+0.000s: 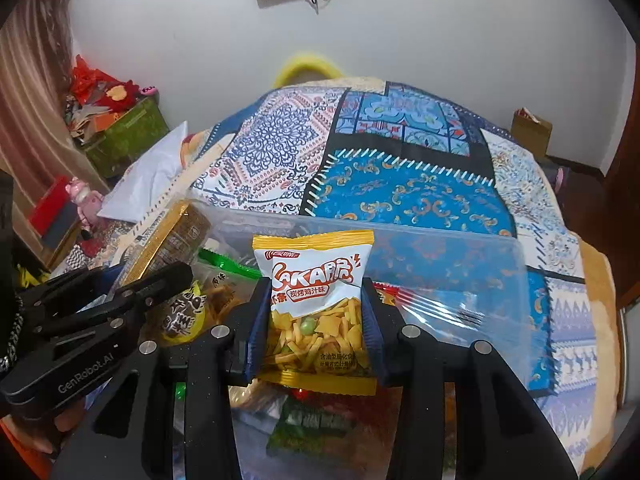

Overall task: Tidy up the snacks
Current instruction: 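Lower the wafer roll into the clear box with the left gripper while the right drops the KAKA bag in, then grasp the red chip bag with the right gripper while the left moves toward the cream bread pack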

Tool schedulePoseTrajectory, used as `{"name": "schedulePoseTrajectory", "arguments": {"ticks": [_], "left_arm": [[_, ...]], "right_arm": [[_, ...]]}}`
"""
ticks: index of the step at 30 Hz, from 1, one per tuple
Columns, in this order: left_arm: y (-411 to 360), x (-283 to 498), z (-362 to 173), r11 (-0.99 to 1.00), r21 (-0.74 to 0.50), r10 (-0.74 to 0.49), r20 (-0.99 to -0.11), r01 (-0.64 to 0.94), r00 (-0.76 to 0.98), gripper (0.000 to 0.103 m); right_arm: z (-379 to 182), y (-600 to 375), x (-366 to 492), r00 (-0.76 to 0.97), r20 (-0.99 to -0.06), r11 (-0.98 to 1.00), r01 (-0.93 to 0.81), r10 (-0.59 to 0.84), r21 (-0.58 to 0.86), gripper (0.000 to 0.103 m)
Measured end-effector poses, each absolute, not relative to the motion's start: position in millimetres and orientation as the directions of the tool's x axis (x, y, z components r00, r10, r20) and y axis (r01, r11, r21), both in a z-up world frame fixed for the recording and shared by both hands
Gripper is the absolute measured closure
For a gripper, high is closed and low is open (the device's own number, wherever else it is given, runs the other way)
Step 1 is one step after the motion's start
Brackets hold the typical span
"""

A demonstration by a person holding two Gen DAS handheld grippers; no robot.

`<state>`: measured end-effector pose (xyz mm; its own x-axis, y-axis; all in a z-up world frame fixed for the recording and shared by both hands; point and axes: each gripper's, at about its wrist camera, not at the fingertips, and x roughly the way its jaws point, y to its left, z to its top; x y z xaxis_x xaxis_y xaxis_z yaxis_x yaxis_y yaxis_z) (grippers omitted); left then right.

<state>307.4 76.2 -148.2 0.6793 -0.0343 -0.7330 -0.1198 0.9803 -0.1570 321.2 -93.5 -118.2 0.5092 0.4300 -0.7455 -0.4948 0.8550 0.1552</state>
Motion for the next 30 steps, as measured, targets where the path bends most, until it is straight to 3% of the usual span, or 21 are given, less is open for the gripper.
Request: {"name": "schedulePoseTrajectory", "arguments": {"ticks": [6, 10, 13, 28, 30], "left_arm": [[74.5, 307.3, -149.4, 0.986, -0.143, -0.051, -0.732, -0.08, 0.68, 0.064], [75.6, 304.0, -146.6, 0.983, -0.171, -0.08, -0.736, -0.07, 0.672, 0.058], [73.5, 296.5, -137.7, 0.984, -0.165, -0.078, -0.726, -0.063, 0.683, 0.046], [69.9, 215.6, -80.1, 0.991, -0.128, -0.051, -0.672, -0.048, 0.739, 0.04], [71.8, 199.4, -78.7, 0.989, -0.142, -0.064, -0.673, -0.044, 0.737, 0.04]], "right_arm": [[-120.0, -88.9, 324.3, 0.508, -0.764, 0.862, -0.493, 0.397, 0.121, 0.062], [-116.7, -88.4, 321.1, 0.506, -0.769, 0.859, -0.501, 0.39, 0.106, 0.052], [-108.6, -90.4, 314.5, 0.534, -0.756, 0.863, -0.499, 0.379, 0.08, 0.043], [-61.0, -120.7, 247.4, 0.595, -0.681, 0.853, -0.515, 0.427, 0.085, 0.042], [-59.0, -123.7, 235.6, 0.596, -0.679, 0.851, -0.52, 0.428, 0.08, 0.038]]}}
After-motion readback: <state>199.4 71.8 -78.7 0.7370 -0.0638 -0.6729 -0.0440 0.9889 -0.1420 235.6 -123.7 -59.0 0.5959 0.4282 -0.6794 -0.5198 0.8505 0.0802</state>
